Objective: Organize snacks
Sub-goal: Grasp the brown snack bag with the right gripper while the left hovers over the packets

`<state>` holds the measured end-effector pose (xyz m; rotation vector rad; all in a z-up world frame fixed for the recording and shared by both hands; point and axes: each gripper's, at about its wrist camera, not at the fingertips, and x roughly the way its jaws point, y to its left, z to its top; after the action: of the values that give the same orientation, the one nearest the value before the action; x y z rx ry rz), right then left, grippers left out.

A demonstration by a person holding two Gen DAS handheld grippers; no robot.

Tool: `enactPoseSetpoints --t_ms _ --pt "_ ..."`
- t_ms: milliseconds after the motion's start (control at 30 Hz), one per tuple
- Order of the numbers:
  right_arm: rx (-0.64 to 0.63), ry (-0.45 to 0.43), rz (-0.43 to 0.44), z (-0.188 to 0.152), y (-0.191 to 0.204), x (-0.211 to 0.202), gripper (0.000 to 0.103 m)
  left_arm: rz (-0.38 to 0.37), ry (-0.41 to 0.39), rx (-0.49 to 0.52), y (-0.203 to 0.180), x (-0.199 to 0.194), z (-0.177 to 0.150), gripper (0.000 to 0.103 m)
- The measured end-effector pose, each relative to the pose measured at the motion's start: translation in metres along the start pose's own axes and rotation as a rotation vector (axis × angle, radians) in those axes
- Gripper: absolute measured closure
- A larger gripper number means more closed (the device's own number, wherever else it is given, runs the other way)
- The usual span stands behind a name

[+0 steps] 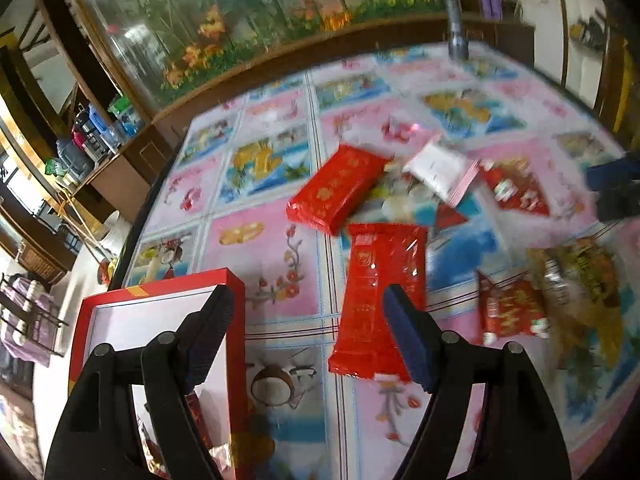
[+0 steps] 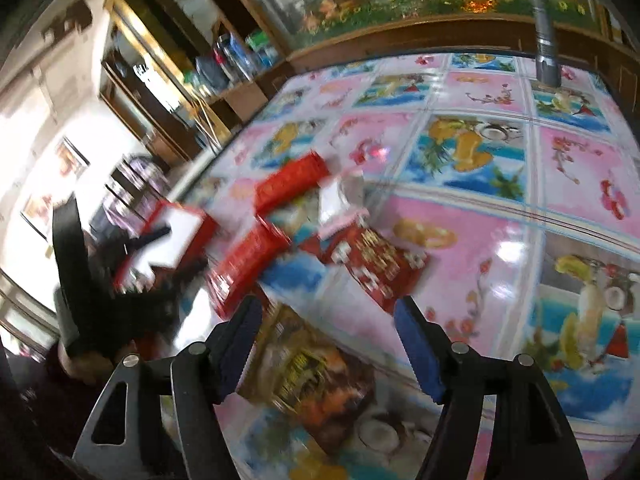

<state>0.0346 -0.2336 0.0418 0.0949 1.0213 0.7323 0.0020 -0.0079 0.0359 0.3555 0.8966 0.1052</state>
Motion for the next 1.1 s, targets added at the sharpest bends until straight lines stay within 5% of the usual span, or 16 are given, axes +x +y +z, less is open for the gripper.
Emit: enactPoseSetpoints --t_ms 333,600,1100 --pt "-0.247 0.200 -0.129 -0.030 0.040 0.035 0.026 -0.007 0.039 0.048 -0.013 0.021 0.005 0.019" --pt "-0.267 0.219 -0.152 -0.034 0.050 0.053 0.019 -0.082 0.043 0.007 -0.007 0.026 0.003 0.019" --pt "-0.204 0.101 -0.103 -0.022 0.044 0.048 0.051 -0.107 0.069 -0.015 -0.008 0.024 0.002 0.019"
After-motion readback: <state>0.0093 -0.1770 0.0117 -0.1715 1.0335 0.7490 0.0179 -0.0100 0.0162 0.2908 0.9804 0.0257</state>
